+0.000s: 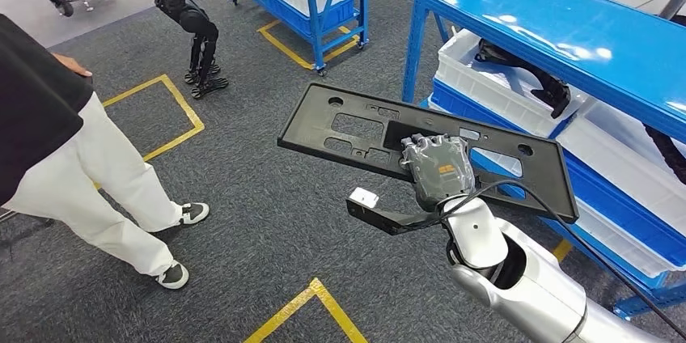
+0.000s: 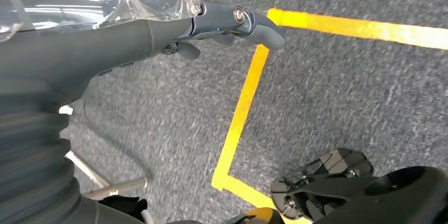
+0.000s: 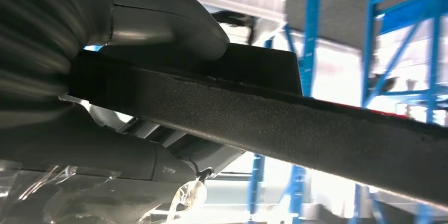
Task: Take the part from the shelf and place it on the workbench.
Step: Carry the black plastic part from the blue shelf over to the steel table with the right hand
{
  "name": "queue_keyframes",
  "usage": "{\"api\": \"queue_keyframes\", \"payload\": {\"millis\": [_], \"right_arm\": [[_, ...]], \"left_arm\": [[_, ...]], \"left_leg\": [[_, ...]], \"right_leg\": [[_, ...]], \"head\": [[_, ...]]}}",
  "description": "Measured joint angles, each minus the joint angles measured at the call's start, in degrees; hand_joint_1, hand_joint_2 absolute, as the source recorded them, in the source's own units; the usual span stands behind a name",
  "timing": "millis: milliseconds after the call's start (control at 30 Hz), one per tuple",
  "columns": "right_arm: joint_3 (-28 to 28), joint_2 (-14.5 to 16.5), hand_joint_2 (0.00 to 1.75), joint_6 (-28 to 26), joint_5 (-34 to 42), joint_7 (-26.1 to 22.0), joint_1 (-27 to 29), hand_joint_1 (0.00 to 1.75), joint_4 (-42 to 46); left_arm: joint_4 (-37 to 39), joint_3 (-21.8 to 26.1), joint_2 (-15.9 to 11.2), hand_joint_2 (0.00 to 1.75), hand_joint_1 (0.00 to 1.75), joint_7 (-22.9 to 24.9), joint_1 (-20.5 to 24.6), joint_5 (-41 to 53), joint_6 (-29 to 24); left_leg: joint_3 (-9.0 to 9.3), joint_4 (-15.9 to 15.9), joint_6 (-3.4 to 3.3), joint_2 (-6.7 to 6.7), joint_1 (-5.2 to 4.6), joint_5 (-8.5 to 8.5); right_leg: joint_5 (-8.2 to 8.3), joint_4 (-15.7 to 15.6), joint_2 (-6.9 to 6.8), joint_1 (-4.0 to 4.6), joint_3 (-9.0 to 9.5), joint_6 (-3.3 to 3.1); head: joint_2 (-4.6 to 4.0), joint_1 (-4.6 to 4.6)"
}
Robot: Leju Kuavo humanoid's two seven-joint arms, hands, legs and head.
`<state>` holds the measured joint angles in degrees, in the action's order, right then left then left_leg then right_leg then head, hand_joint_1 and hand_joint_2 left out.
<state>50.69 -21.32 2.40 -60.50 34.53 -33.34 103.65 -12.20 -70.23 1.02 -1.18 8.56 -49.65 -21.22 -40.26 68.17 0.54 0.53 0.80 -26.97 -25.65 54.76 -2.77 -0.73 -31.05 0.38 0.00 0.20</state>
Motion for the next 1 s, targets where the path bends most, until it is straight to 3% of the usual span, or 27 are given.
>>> {"api": "queue_keyframes", "payload": {"millis": [100,133,167,233,267,333,400,433,467,533,600,667,700,733,800,867,933,967,1000], "right_arm": [[-0.22,-0.08,1.75,0.01,-0.02,-0.01,0.1,1.75,0.43],[-0.31,-0.14,1.75,0.02,-0.02,-0.01,0.16,1.75,0.5],[-0.35,-0.2,1.75,0.03,-0.02,0.0,0.24,1.75,0.56],[-0.44,-0.32,1.75,0.05,-0.02,-0.01,0.37,1.75,0.65],[-0.58,-0.39,1.75,0.05,-0.03,0.0,0.39,1.75,0.7],[-0.93,-0.59,1.75,0.06,-0.03,0.03,0.46,1.75,0.78],[-1.1,-0.79,1.75,0.13,-0.03,0.08,0.71,1.75,0.79],[-1.12,-0.89,1.75,0.17,-0.02,0.08,0.87,1.75,0.79],[-1.14,-0.95,1.75,0.2,-0.02,0.08,0.98,1.75,0.79],[-1.21,-0.98,1.75,0.22,-0.02,0.04,1.04,1.75,0.79],[-1.3,-0.99,1.75,0.23,-0.02,-0.06,1.02,1.75,0.79],[-1.31,-1.01,1.75,0.31,-0.02,-0.18,1.09,1.75,0.79],[-1.31,-0.99,1.75,0.35,-0.02,-0.28,1.1,1.75,0.79],[-1.31,-0.96,1.75,0.38,-0.02,-0.43,1.04,1.75,0.79],[-1.33,-0.89,1.75,0.38,0.01,-0.91,0.8,1.75,0.78],[-1.31,-0.82,1.75,0.3,0.22,-1.93,0.52,1.75,0.67],[-1.13,-0.36,1.75,0.13,0.56,-3.37,0.12,1.75,0.26],[-0.98,0.07,1.75,0.03,0.67,-3.99,-0.18,1.75,-0.06],[-0.77,0.62,1.75,-0.08,0.71,-4.55,-0.61,1.75,-0.44]], "left_arm": [[0.0,0.0,-0.03,1.75,0.0,-0.01,0.23,0.01,-0.04],[0.0,0.0,-0.03,1.75,0.0,-0.01,0.35,0.01,-0.05],[0.0,0.0,-0.03,1.75,0.0,-0.02,0.45,0.0,-0.05],[-0.02,0.0,0.05,1.75,0.0,-0.02,0.5,-0.02,-0.04],[-0.03,0.0,0.12,1.75,0.0,-0.02,0.55,-0.02,-0.04],[-0.04,0.0,0.26,1.75,0.0,0.07,0.72,-0.02,-0.04],[-0.04,0.0,0.32,1.75,0.0,0.15,0.75,0.0,-0.04],[-0.04,0.0,0.36,1.75,0.0,0.15,0.69,0.0,-0.04],[-0.04,0.0,0.4,1.75,0.0,0.15,0.62,-0.01,-0.04],[-0.04,0.0,0.46,1.75,0.0,0.15,0.52,-0.01,-0.04],[-0.03,0.0,0.51,1.75,0.0,0.15,0.53,-0.02,-0.04],[-0.02,0.0,0.51,1.75,0.0,0.15,0.47,-0.03,-0.04],[-0.02,0.0,0.5,1.75,0.0,0.15,0.34,-0.07,-0.05],[-0.02,0.0,0.5,1.75,0.0,0.15,0.18,-0.14,-0.07],[-0.02,0.0,0.49,1.75,0.0,0.12,0.03,-0.41,-0.22],[-0.02,0.01,0.48,1.75,0.0,-0.23,0.12,-1.11,-0.57],[-0.02,0.06,0.46,1.75,0.0,-0.94,-0.06,-2.07,-0.92],[-0.02,0.09,0.47,1.75,0.0,-1.28,-0.28,-2.45,-1.04],[-0.02,0.13,0.47,1.75,0.0,-1.54,-0.5,-2.81,-1.07]], "left_leg": [[6.49,-12.16,-1.44,-3.71,-1.2,4.31],[7.33,-13.84,-1.81,-4.51,-1.63,4.68],[7.44,-14.33,-2.03,-4.47,-1.9,4.67],[7.42,-14.63,-2.46,-3.07,-1.7,5.03],[7.51,-14.86,-2.75,-2.43,-1.49,5.25],[7.72,-15.21,-3.21,-1.15,-1.08,5.58],[7.7,-15.21,-3.34,0.26,-0.97,5.62],[7.71,-15.17,-3.35,1.05,-0.91,5.61],[7.74,-15.1,-3.33,1.86,-0.8,5.6],[7.78,-14.74,-3.04,3.49,-0.45,5.42],[7.36,-13.99,-2.32,4.95,-0.23,5.12],[6.6,-13.53,-1.51,6.21,-0.12,5.18],[6.3,-13.48,-1.2,6.83,-0.03,5.31],[6.08,-13.43,-0.93,6.72,0.02,5.31],[4.77,-10.93,-0.45,4.2,-0.15,3.92],[1.22,-3.54,-0.13,1.11,-0.36,0.48],[-2.5,3.89,-0.18,0.44,-0.39,-2.05],[-3.04,4.82,-0.35,0.41,-0.47,-1.88],[-2.21,2.97,-0.67,0.31,-0.63,-0.55]], "right_leg": [[-0.26,0.04,-1.52,0.41,0.21,0.23],[-0.37,0.06,-2.03,0.52,0.25,0.4],[-0.44,0.04,-2.6,0.62,0.29,0.58],[-0.81,0.13,-3.06,0.56,0.44,1.0],[-1.52,0.94,-2.12,0.47,0.2,1.19],[-4.77,6.4,0.91,0.25,-2.15,1.55],[-8.19,14.69,2.42,0.17,-6.2,1.81],[-8.64,17.2,2.53,0.1,-7.58,1.95],[-7.81,17.27,2.57,-0.01,-7.86,2.09],[-3.51,10.93,3.43,-0.53,-5.27,2.55],[-0.57,3.8,6.03,-1.19,-2.07,2.94],[-0.36,1.84,7.2,-1.24,-1.31,2.59],[-0.26,1.88,6.57,-1.11,-1.42,2.16],[-0.22,1.91,5.86,-1.04,-1.44,1.81],[-0.16,1.82,4.46,-1.0,-1.32,1.06],[-0.21,1.77,3.05,-0.74,-1.26,0.57],[-0.32,1.78,1.68,-0.4,-1.27,0.36],[-0.38,1.78,1.09,-0.26,-1.27,0.28],[-0.46,1.78,0.5,-0.13,-1.23,0.2]], "head": [[0.0,0.02],[0.0,-0.01],[0.0,-0.02],[0.0,-0.06],[0.0,-0.04],[0.0,-0.01],[0.0,0.01],[0.0,0.0],[0.0,0.0],[0.0,0.01],[0.0,0.01],[0.0,-0.02],[0.0,-0.03],[0.0,-0.03],[0.0,-0.09],[0.0,-0.15],[0.0,-0.15],[0.0,-0.15],[0.0,-0.15]]}}
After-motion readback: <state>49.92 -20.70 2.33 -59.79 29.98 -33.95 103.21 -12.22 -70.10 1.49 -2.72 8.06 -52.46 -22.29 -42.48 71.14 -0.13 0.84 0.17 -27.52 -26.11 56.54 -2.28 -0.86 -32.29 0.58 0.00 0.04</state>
